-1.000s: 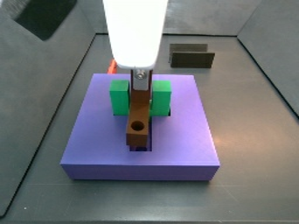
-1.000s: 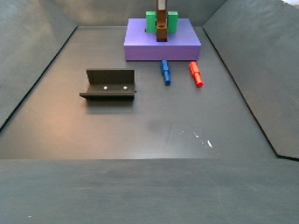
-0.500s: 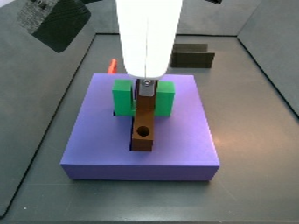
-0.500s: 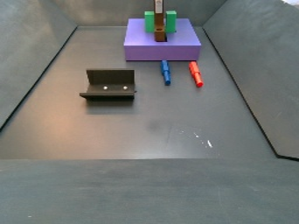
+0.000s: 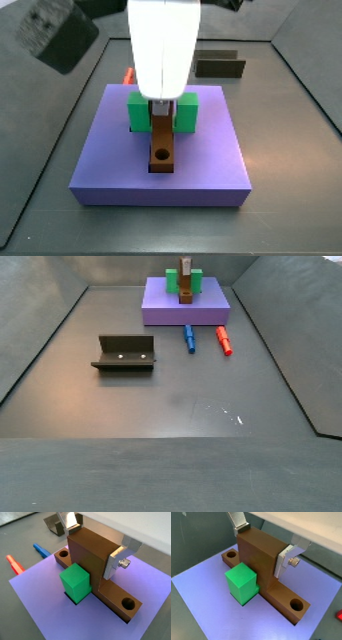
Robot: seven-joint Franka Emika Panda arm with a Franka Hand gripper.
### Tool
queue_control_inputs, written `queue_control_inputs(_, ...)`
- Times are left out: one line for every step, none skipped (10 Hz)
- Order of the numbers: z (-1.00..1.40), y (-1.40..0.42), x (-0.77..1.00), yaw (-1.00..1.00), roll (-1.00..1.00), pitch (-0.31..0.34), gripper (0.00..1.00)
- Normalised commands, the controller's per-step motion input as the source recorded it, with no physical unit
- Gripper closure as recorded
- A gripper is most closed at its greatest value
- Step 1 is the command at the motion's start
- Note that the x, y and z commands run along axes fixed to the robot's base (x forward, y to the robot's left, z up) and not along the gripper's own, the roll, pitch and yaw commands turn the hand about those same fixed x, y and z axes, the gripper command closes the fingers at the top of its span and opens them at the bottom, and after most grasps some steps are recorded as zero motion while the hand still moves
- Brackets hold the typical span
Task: Pick up the brown object. Move up. Move to above the board. Insert the brown object.
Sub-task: Insert the brown object.
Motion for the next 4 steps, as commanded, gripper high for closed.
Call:
queue_control_inputs(-0.53, -0.03, 0.12, 0.00, 0.00, 0.000, 1.00)
queue_control_inputs(-0.61, 0.00, 0.05, 0.00, 0.00, 0.000, 1.00)
queue_control_inputs(-0.52, 0.00, 0.04, 0.00, 0.01, 0.000, 1.00)
queue_control_inputs(0.00, 0.00, 0.00, 0.00, 0.00, 0.000, 1.00)
